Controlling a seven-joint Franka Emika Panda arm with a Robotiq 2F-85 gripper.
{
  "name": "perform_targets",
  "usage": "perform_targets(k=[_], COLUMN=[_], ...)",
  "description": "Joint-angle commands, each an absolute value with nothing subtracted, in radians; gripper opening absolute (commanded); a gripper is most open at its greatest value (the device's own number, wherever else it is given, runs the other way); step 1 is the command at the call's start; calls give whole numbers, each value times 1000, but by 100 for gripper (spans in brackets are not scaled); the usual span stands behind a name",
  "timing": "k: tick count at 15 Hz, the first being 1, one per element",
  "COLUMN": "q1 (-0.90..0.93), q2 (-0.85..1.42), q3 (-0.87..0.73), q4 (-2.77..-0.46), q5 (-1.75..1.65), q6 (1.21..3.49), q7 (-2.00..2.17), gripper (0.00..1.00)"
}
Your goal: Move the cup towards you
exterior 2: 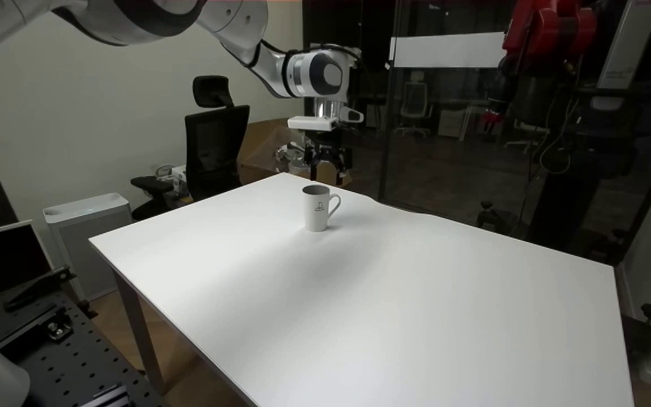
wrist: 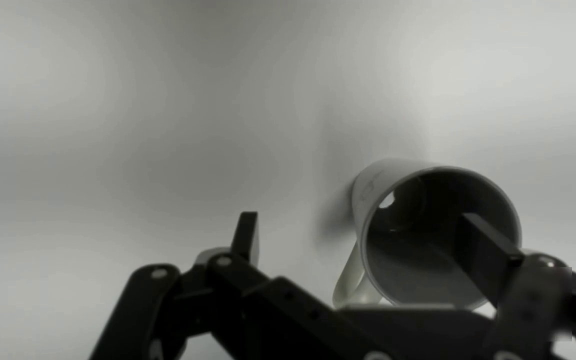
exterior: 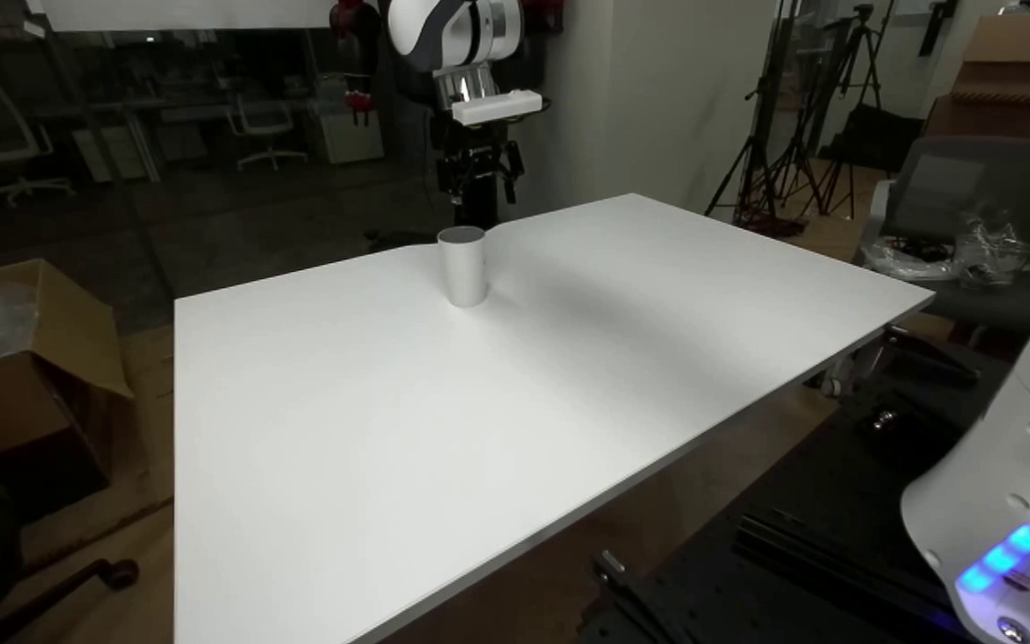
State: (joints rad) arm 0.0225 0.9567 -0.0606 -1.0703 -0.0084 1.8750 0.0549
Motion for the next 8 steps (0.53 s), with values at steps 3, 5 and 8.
perform_targets(k=[3, 5, 8], q1=[20, 27, 30], q2=[961, 968, 985], q3=[-49, -51, -52], q4=[-1069, -1071, -1069], q5=[-23, -30, -37], q6=[1881, 1897, 1922], q7=[52, 51, 53], gripper=[100, 100, 100])
